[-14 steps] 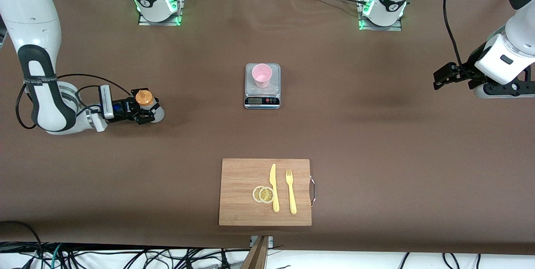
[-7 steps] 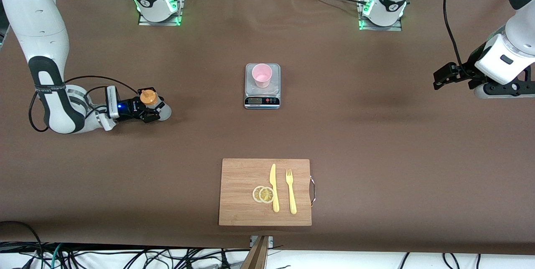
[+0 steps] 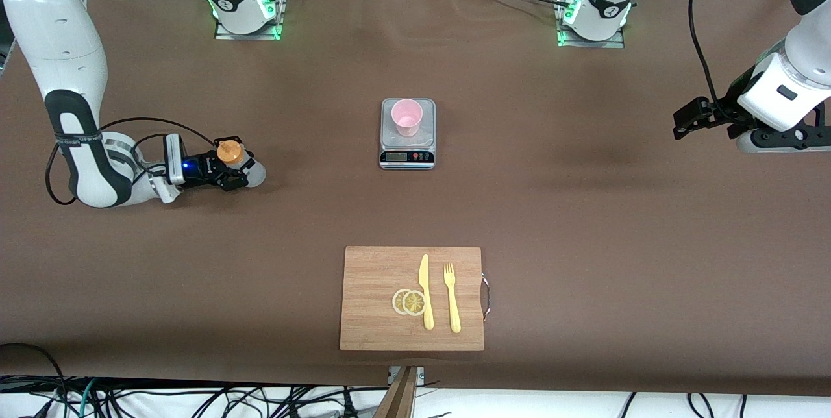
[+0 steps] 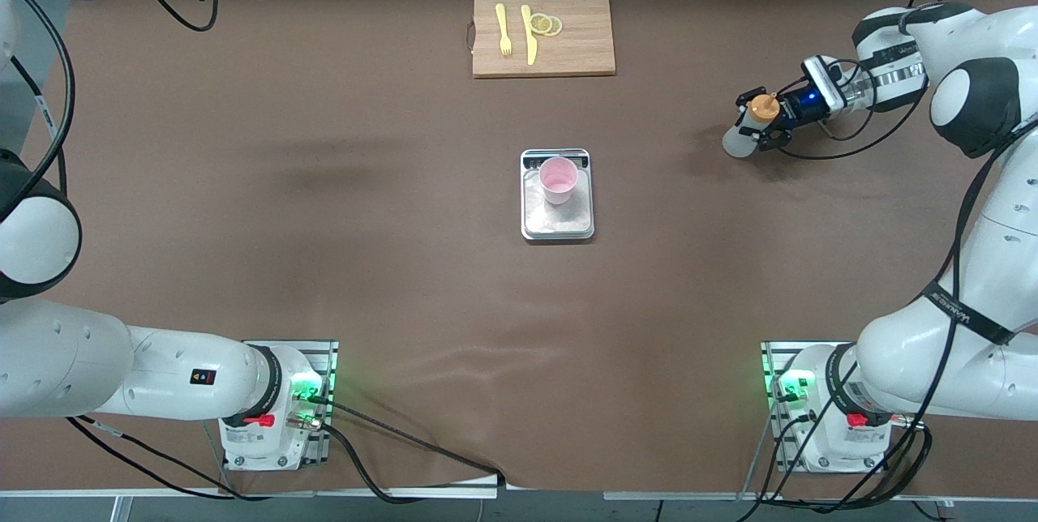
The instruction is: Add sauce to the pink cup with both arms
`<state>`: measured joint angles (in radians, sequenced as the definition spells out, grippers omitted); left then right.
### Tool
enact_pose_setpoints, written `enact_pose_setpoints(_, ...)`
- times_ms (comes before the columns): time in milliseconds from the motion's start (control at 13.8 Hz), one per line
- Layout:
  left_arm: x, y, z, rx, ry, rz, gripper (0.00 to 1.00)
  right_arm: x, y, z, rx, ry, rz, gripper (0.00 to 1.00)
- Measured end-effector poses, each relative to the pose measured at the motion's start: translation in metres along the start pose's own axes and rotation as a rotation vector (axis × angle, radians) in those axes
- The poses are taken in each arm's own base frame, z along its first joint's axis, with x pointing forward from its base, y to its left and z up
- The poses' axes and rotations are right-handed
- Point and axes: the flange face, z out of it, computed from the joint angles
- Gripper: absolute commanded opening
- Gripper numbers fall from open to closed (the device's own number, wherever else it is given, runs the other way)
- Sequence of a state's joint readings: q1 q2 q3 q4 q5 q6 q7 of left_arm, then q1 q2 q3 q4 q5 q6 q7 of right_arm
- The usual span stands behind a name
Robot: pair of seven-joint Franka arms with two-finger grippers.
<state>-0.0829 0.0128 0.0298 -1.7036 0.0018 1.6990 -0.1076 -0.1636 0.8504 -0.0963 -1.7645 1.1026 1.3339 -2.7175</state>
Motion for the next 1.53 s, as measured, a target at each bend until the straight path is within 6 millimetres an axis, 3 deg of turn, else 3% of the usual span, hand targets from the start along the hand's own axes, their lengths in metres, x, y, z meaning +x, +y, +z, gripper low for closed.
enact_pose_setpoints(727,0.000,0.000,0.000,0.000,0.000,0.000,1.00,-0.002,-0.002,-0.011,-0.028,0.000,0.018,1.00)
enact_pose_setpoints(1163,0.000,0.000,0.000,0.000,0.000,0.000,1.00,0.000,-0.022,-0.081,-0.096,-0.094,0.097,1.00)
enact_pose_setpoints(1381,0.000,0.000,0.000,0.000,0.000,0.000,1.00,0.019,-0.010,-0.114,-0.091,-0.166,0.166,1.00)
enact_pose_setpoints(1526,0.000,0.000,0.000,0.000,0.000,0.000,1.00,0.043,0.005,-0.132,-0.071,-0.213,0.224,1.00)
